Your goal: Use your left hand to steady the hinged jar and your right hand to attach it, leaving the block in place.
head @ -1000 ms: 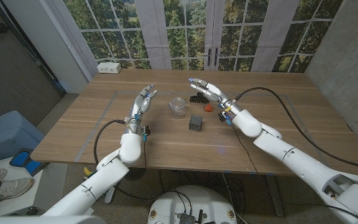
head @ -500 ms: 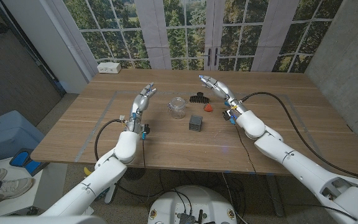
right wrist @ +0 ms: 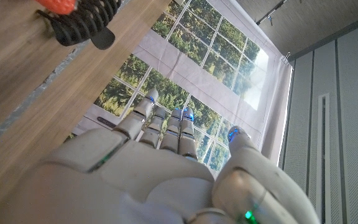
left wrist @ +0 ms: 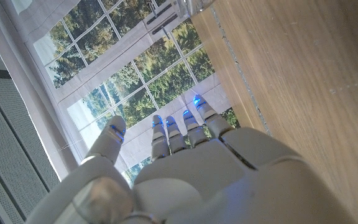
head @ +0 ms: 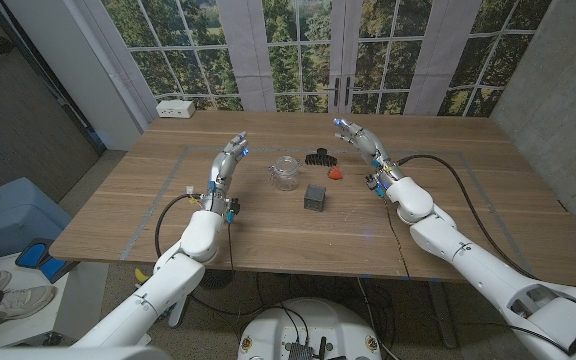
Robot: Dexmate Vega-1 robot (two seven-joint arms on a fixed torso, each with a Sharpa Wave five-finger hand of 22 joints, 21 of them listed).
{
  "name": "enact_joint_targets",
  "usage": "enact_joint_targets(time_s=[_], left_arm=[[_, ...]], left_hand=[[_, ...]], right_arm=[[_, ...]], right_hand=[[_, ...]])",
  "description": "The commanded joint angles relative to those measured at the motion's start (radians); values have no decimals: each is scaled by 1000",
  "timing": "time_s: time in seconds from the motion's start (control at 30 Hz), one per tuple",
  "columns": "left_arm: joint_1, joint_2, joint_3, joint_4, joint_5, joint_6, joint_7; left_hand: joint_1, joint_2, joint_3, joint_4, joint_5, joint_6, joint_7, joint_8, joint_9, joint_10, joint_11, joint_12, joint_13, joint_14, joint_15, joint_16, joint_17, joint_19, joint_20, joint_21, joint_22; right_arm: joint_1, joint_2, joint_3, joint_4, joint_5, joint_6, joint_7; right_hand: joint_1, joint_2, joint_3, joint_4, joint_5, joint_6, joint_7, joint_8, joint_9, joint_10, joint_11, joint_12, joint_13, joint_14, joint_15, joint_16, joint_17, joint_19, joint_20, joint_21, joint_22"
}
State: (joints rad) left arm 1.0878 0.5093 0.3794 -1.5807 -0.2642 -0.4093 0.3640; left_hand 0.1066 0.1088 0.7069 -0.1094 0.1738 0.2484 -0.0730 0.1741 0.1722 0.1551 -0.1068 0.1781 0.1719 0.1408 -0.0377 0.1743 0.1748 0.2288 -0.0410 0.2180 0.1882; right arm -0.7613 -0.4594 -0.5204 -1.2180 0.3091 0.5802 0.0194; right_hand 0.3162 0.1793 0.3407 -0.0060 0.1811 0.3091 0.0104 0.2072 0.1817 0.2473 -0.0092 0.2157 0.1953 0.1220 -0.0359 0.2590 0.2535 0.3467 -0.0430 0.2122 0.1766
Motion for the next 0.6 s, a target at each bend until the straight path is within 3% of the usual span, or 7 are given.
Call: enact_joint_targets(time_s=[0.03,0.6], left_arm=[[-8,-11,-18,45,-125,-47,-104],[-45,-16,-29,90,-193,-42,-163]], left_hand=[[-14,68,2,8,5,3,8,4,0,3,2,7,3,3,-53,7,4,-2,-38,-1,2],[-20,66,4,19,6,4,12,4,-1,3,3,8,3,2,-50,6,3,-3,-38,0,2]], right_arm=[[-5,28,36,34,149,-22,66],[-22,72,102,82,260,12,73]], right_hand=[[-4,12,8,7,2,15,2,7,-1,16,-3,7,2,13,-43,7,6,17,-26,10,1],[-13,6,19,16,1,31,19,6,-1,30,7,7,2,24,-39,11,9,33,-26,12,1]])
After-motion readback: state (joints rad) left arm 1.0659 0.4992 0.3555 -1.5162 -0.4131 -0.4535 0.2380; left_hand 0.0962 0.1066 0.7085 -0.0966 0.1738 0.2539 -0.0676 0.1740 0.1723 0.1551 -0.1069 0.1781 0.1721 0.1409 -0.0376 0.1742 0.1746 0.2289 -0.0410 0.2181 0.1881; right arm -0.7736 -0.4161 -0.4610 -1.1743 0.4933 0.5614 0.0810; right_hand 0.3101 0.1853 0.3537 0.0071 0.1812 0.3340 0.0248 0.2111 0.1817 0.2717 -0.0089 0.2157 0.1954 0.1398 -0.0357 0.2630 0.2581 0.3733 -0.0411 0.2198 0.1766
